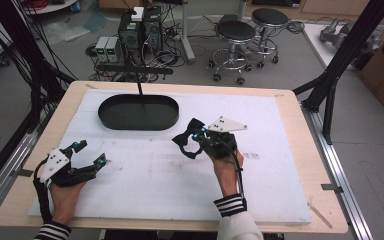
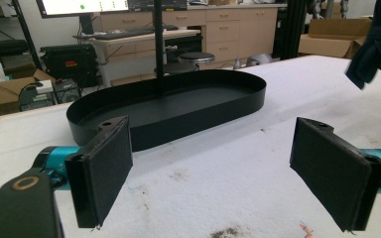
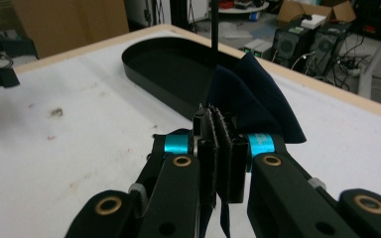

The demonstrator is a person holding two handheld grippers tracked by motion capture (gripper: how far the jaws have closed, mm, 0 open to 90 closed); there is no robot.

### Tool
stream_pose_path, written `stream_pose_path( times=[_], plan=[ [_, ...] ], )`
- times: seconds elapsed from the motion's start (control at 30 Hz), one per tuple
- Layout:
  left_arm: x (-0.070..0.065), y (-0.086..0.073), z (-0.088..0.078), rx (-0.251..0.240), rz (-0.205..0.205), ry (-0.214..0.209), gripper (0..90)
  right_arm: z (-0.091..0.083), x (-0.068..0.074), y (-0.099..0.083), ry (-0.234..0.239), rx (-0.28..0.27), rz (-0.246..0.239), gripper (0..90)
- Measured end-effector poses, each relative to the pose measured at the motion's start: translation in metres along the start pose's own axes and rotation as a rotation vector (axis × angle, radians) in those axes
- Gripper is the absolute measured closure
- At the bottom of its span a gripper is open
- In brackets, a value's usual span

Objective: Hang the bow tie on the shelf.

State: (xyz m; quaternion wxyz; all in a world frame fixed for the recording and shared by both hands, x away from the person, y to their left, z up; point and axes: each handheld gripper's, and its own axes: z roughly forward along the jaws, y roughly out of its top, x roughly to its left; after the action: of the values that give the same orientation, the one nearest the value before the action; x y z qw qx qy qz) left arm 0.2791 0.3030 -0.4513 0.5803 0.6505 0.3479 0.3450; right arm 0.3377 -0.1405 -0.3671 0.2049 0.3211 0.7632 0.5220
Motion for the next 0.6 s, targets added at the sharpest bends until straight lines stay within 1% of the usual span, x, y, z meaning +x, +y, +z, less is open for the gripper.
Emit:
stream_pose_path(
  times=[0.03, 0.1, 0.23, 0.37, 0.47, 0.6],
  plan=[
    [0.000, 0.000, 0.000, 0.001, 0.001, -0.001, 17.0, 0.000, 0.000, 0.002, 0.002, -0.012, 0.002, 87.5],
    [0.000, 0.000, 0.000, 0.000, 0.001, 0.000, 17.0, 0.000, -0.001, 0.003, -0.001, -0.057, 0.007, 87.5],
    [0.000, 0.000, 0.000, 0.000, 0.000, 0.000, 17.0, 0.000, -0.006, 0.004, -0.016, -0.099, 0.027, 87.5],
    [0.000, 0.000, 0.000, 0.002, 0.000, -0.001, 17.0, -0.002, -0.012, 0.005, -0.006, -0.178, 0.053, 87.6],
    [0.000, 0.000, 0.000, 0.001, -0.001, -0.001, 17.0, -0.002, -0.015, 0.013, 0.005, -0.196, 0.057, 87.6],
    [0.000, 0.000, 0.000, 0.001, -0.005, -0.001, 17.0, 0.002, -0.018, 0.030, 0.026, -0.232, 0.045, 87.6]
  ],
)
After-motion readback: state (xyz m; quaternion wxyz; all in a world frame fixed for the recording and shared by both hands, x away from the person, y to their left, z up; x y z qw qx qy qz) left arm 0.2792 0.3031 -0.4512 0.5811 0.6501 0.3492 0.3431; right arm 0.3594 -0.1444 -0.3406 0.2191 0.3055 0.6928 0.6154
